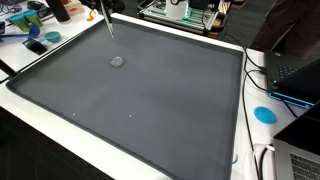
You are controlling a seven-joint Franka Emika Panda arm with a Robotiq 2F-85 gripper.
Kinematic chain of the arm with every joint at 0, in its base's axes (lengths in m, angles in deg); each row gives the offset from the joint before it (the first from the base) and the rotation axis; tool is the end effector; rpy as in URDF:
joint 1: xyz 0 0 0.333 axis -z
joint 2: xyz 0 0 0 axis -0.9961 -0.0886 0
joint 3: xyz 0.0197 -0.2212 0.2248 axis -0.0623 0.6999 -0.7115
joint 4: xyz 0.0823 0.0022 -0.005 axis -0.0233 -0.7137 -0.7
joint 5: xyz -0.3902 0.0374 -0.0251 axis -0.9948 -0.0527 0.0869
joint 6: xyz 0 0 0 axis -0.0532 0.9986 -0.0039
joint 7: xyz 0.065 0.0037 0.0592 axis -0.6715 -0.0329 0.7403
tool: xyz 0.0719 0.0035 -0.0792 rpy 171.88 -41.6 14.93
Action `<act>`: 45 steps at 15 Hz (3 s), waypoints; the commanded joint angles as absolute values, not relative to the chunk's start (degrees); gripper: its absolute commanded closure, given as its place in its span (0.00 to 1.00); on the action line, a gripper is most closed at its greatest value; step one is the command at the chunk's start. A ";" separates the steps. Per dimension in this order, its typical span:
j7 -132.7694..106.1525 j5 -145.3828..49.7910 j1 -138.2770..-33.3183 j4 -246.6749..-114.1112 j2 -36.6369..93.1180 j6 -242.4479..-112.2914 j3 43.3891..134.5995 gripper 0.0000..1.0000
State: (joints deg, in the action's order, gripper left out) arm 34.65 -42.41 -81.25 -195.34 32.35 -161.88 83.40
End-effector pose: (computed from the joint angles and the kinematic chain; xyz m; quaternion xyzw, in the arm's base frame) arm 0.6089 -0.0201 0.3975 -0.9392 -0.3427 -0.0033 0.0221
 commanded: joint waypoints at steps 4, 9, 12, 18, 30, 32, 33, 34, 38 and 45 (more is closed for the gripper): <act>41.72 -40.92 -79.37 -200.85 28.57 -169.42 83.01 0.99; 45.90 -40.81 -77.89 -204.09 25.65 -176.01 82.74 0.99; 47.60 -40.29 -77.23 -205.20 24.28 -178.84 82.30 0.99; 48.02 -41.06 -77.07 -205.58 22.65 -182.39 81.72 0.99; 50.34 -40.74 -76.35 -205.42 21.30 -184.73 80.36 0.99; 50.45 -40.61 -76.46 -205.25 21.16 -184.09 80.08 0.99; 50.54 -40.46 -76.46 -205.05 20.91 -184.07 79.89 0.99; 50.69 -40.43 -76.44 -204.81 20.60 -184.09 79.76 0.99; 52.65 -40.38 -75.78 -203.96 18.75 -185.12 79.44 0.99; 54.07 -40.38 -74.26 -203.40 16.75 -184.25 79.71 0.99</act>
State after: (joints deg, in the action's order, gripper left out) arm 51.44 -41.41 -75.97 -203.75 19.28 -184.07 80.24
